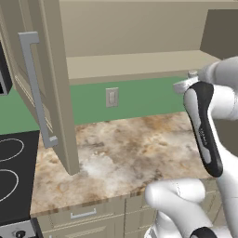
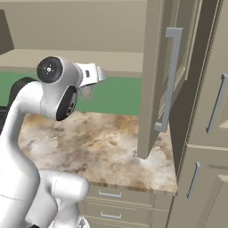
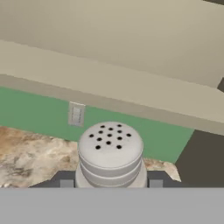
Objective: Move the syrup bottle and shaker from the cabinet to the dining counter.
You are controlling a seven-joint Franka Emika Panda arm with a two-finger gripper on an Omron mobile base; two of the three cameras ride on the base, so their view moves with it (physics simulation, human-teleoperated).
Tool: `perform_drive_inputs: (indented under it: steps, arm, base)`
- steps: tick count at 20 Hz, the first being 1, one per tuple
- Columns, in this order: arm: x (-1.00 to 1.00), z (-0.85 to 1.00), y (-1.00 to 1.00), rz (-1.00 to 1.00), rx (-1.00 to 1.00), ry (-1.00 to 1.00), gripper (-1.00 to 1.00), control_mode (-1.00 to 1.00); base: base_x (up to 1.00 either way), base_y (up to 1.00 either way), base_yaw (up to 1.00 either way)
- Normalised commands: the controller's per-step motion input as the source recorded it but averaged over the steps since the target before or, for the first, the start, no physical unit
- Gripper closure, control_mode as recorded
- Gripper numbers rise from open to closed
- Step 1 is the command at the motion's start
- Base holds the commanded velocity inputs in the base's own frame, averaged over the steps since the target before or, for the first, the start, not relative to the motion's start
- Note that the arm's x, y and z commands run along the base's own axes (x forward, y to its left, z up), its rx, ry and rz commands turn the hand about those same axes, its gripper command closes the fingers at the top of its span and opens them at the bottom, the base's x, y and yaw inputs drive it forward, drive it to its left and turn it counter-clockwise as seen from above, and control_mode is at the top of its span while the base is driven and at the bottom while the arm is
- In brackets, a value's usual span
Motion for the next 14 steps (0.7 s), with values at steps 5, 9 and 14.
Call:
perform_drive_inputs:
  steps: [5, 9, 14]
  arm:
    - [-0.83, 0.0, 0.04, -0.06, 0.0, -0.12, 1.0, -1.0]
    - [-0.58, 0.0, 0.01, -0.12, 0.0, -0.08, 1.0, -1.0]
    - [-0.35, 0.0, 0.16, -0.13, 0.0, -0.04, 1.0, -1.0]
  base:
    - [0.0, 0.0, 0.0]
    - [0.0, 0.0, 0.0]
    - [0.0, 0.0, 0.0]
